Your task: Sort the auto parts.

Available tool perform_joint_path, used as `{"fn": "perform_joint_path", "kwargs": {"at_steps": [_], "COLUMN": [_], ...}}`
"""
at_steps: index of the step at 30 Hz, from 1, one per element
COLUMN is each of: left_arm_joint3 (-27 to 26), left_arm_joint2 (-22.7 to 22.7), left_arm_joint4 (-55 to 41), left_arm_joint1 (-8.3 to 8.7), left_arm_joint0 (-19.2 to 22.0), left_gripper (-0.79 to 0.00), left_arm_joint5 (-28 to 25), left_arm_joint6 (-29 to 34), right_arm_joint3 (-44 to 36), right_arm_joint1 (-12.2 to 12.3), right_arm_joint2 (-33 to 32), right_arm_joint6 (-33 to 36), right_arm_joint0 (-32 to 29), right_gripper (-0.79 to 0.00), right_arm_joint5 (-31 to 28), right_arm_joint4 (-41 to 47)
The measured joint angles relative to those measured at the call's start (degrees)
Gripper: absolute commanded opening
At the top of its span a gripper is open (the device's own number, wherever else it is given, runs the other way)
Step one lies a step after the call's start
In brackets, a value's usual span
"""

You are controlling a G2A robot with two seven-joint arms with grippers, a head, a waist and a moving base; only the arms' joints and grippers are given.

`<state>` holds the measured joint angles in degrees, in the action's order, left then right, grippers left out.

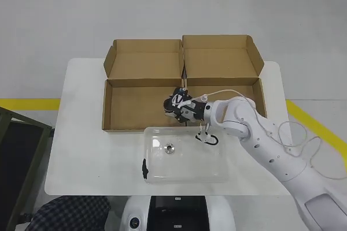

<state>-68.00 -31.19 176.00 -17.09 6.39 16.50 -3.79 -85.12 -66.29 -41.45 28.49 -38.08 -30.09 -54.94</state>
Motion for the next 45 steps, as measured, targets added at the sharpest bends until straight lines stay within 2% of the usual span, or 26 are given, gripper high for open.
{"fn": "perform_joint_path", "kwargs": {"at_steps": [16,21,28,35,41,45], "left_arm_joint3": [0.0,0.0,0.0,0.0,0.0,0.0], "left_arm_joint2": [0.0,0.0,0.0,0.0,0.0,0.0], "left_arm_joint4": [0.0,0.0,0.0,0.0,0.0,0.0], "left_arm_joint1": [0.0,0.0,0.0,0.0,0.0,0.0], "left_arm_joint0": [0.0,0.0,0.0,0.0,0.0,0.0], "left_gripper": [0.0,0.0,0.0,0.0,0.0,0.0], "left_arm_joint5": [0.0,0.0,0.0,0.0,0.0,0.0], "left_arm_joint6": [0.0,0.0,0.0,0.0,0.0,0.0], "right_arm_joint3": [7.1,8.4,9.5,10.0,9.2,8.5], "right_arm_joint1": [-3.2,-3.8,-4.4,-4.9,-5.1,-5.2], "right_arm_joint2": [3.7,4.0,4.0,3.9,3.4,3.0], "right_arm_joint6": [1.9,2.5,4.1,5.4,6.4,7.3], "right_arm_joint0": [2.5,2.8,3.2,3.3,3.0,2.7], "right_gripper": [-0.785,-0.686,-0.64,-0.533,-0.489,-0.431], "right_arm_joint5": [0.5,0.2,-0.2,-0.6,-0.7,-0.7], "right_arm_joint4": [-0.2,0.0,0.2,-0.1,-0.6,-0.6]}}
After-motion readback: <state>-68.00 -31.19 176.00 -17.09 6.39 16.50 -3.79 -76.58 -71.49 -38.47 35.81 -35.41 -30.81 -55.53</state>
